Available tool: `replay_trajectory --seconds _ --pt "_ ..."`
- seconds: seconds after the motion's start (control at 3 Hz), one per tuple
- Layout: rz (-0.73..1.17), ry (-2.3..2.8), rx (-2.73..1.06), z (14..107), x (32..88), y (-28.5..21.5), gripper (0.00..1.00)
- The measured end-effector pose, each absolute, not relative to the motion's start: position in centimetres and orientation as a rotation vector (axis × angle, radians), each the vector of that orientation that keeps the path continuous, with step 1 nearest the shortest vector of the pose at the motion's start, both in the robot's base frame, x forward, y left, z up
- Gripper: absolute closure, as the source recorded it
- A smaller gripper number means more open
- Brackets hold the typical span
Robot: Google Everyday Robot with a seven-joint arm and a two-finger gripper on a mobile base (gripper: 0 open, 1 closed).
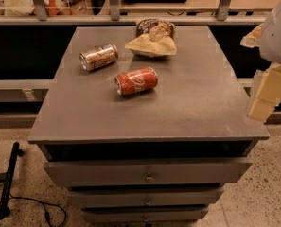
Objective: Pick coke can
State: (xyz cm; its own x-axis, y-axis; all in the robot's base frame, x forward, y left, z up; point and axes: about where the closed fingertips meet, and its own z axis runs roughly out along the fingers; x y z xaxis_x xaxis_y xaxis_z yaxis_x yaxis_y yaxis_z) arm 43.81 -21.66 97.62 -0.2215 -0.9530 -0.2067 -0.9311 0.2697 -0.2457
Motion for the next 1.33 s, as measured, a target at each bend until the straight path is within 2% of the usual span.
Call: replay_trajectory --seconds 1.33 --pt "-0.04 2.126 -1.732 96.5 45.9 -21.2 0.0"
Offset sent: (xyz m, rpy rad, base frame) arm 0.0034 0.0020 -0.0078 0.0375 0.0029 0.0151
